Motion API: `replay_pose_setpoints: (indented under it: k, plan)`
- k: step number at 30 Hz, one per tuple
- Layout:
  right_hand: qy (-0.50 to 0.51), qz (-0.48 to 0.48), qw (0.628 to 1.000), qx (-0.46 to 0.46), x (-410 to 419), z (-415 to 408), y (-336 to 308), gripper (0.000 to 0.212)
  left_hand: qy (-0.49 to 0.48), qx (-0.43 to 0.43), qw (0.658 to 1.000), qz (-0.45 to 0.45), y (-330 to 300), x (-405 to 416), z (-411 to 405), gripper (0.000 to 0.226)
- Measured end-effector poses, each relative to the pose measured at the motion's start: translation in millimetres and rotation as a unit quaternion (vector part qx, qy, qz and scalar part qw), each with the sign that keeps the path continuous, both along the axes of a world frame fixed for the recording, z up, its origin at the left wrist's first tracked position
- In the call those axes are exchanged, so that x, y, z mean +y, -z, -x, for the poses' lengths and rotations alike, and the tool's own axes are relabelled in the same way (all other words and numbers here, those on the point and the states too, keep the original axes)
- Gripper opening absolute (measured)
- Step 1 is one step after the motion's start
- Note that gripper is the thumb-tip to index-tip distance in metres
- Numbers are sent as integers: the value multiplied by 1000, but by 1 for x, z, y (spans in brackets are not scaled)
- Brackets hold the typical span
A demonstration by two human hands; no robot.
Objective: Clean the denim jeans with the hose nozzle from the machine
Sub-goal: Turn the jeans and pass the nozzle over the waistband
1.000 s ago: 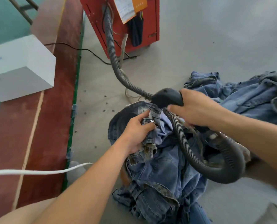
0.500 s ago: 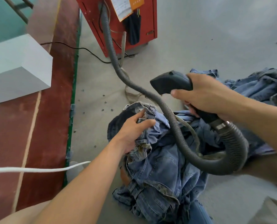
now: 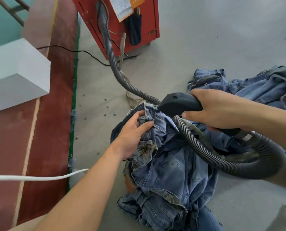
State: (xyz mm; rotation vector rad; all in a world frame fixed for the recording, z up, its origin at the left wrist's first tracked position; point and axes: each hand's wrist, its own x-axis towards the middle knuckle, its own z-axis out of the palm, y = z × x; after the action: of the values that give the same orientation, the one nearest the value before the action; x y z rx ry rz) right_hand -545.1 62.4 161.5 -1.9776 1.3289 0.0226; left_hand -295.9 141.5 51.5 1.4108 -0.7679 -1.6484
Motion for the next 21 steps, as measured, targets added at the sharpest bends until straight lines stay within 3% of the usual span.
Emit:
replay_pose_setpoints:
  k: [5,10,12,15,17,21]
  plan:
    - [-68,11,997,-17,7,-26,1,21,62,-6,998,20,1,2,2,46]
    - [81,39,990,-113,-8,-23,-2,20,-30,63,997,-46,0,0,-5,40]
    - [81,12,993,-84,-16,-6,-4,19,-94,83,990,-70,1,-3,-15,40]
    - [0,13,999,38,-18,8,4,23,-138,133,976,-106,-2,-2,-28,49]
    - [-51,16,995,89,-15,8,15,24,-139,149,970,-136,-7,0,-34,57]
    - [-100,28,989,103,-6,-3,23,24,-95,216,964,-125,-15,2,-48,51]
